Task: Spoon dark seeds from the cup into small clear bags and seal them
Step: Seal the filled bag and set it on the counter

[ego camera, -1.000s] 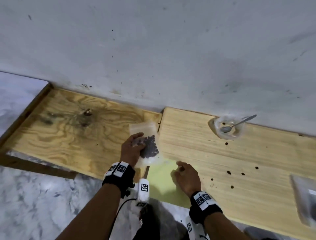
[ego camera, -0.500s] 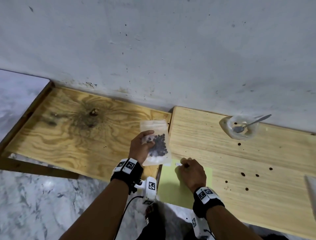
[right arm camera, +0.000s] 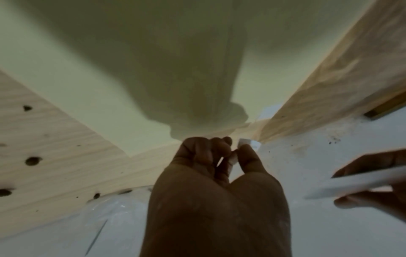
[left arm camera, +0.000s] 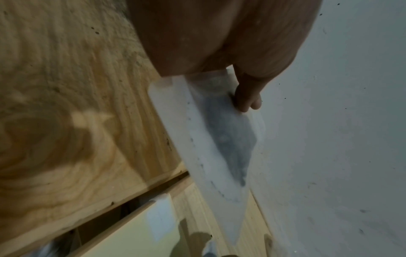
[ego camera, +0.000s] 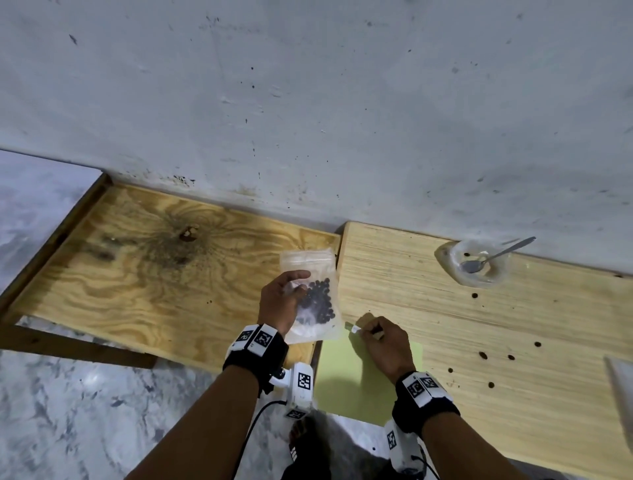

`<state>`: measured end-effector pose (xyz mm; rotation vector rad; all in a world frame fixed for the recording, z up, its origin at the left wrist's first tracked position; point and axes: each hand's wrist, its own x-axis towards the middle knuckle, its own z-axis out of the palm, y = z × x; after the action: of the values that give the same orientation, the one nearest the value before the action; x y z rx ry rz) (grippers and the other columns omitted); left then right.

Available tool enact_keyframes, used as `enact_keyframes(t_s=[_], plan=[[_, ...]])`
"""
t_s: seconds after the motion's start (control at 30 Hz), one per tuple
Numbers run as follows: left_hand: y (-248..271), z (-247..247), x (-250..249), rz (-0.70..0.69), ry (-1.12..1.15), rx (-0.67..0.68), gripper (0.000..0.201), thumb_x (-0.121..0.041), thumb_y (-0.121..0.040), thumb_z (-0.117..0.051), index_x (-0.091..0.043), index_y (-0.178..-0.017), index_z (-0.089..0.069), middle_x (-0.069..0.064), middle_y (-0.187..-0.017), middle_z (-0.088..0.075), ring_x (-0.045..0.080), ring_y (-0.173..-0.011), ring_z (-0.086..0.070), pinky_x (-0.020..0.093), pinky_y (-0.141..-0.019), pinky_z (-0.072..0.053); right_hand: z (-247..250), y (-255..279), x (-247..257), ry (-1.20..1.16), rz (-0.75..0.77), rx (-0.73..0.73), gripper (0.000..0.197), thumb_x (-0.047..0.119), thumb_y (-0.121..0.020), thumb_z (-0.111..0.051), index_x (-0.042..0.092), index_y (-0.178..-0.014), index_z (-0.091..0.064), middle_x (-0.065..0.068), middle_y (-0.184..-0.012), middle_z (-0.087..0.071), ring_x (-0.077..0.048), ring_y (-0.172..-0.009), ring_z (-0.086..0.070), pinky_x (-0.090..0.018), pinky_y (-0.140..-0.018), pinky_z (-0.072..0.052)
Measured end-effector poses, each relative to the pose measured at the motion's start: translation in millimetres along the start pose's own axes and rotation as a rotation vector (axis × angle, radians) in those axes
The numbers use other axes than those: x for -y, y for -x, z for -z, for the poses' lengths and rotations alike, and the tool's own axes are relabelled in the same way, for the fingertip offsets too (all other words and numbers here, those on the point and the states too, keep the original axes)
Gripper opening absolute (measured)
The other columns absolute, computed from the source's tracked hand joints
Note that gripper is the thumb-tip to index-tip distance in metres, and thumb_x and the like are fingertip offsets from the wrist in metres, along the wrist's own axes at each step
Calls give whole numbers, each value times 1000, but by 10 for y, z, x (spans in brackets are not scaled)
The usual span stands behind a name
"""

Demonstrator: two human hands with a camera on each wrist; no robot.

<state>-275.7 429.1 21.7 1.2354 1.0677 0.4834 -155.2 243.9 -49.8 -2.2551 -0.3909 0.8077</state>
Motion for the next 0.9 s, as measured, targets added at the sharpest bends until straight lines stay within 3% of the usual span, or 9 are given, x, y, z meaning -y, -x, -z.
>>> enact_keyframes(t_s=[0.1, 0.17, 0.23, 0.3, 0.43, 0.53, 0.67, 0.8, 0.9], plan=[[16, -31, -25, -18, 21, 12, 42, 19, -81, -55, -13, -102, -73, -3, -102, -71, 14, -87, -68, 26, -68, -57, 146, 16, 138, -209, 109, -79, 24, 12, -79, -78, 18, -63, -61, 4, -69, -69, -12, -68, -62, -27, -66, -47], [26, -61, -56, -41, 32, 21, 49, 22, -77, -54, -17, -102, -71, -6, -106, -70, 9, -89, -68, 24, -69, -56, 234, 19, 346, -320, 156, -85, 26, 7, -79, -79, 14, -63, -60, 0, -68, -65, -9, -63, -56, -24, -63, -45], [66, -100, -129, -70, 44, 30, 49, 23, -75, -55, -14, -105, -69, -11, -104, -68, -1, -85, -65, 17, -67, -53, 319, 31, 603, -412, 179, -48, 19, 5, -79, -79, 14, -70, -65, -1, -71, -63, -7, -58, -52, -22, -59, -42], [100, -143, -190, -92, 49, 43, 46, 16, -79, -56, -20, -106, -68, -10, -105, -69, 6, -88, -66, 24, -69, -55, 404, 69, 878, -455, 227, 8, 12, 4, -81, -78, 15, -81, -73, 2, -72, -63, -4, -54, -52, -17, -54, -40], [166, -192, -322, -146, -66, 88, 51, 3, -85, -51, -40, -110, -64, -8, -122, -64, 18, -107, -63, 41, -87, -55, 490, 87, 1281, -379, 376, 47, 10, 8, -80, -80, 17, -84, -78, 6, -77, -72, -6, -70, -65, -18, -64, -49], [205, -234, -422, -188, -86, 138, 53, 4, -85, -52, -38, -116, -62, -10, -124, -63, 16, -114, -60, 38, -96, -50, 472, 78, 1419, -283, 410, 20, 8, 14, -80, -80, 20, -85, -80, 5, -80, -74, -2, -72, -65, -22, -69, -53], [253, -277, -467, -197, -35, 176, 51, 8, -86, -53, -32, -117, -64, -5, -117, -66, 14, -95, -62, 27, -79, -47, 418, 101, 1505, -196, 375, -108, 11, 19, -81, -77, 29, -81, -77, 10, -75, -73, -2, -71, -67, -20, -68, -50], [285, -274, -461, -207, -25, 184, 54, 8, -85, -50, -37, -111, -66, 3, -116, -68, 21, -95, -62, 37, -85, -47, 375, 207, 1584, -40, 357, -232, 8, 24, -83, -68, 31, -86, -71, 14, -78, -72, -6, -73, -65, -25, -67, -50], [306, -252, -482, -184, 36, 166, 50, 9, -84, -50, -29, -110, -68, 2, -108, -70, 13, -94, -66, 28, -83, -51, 365, 259, 1594, -7, 344, -286, 16, 33, -79, -75, 31, -89, -62, 14, -78, -67, -3, -69, -60, -26, -61, -43]])
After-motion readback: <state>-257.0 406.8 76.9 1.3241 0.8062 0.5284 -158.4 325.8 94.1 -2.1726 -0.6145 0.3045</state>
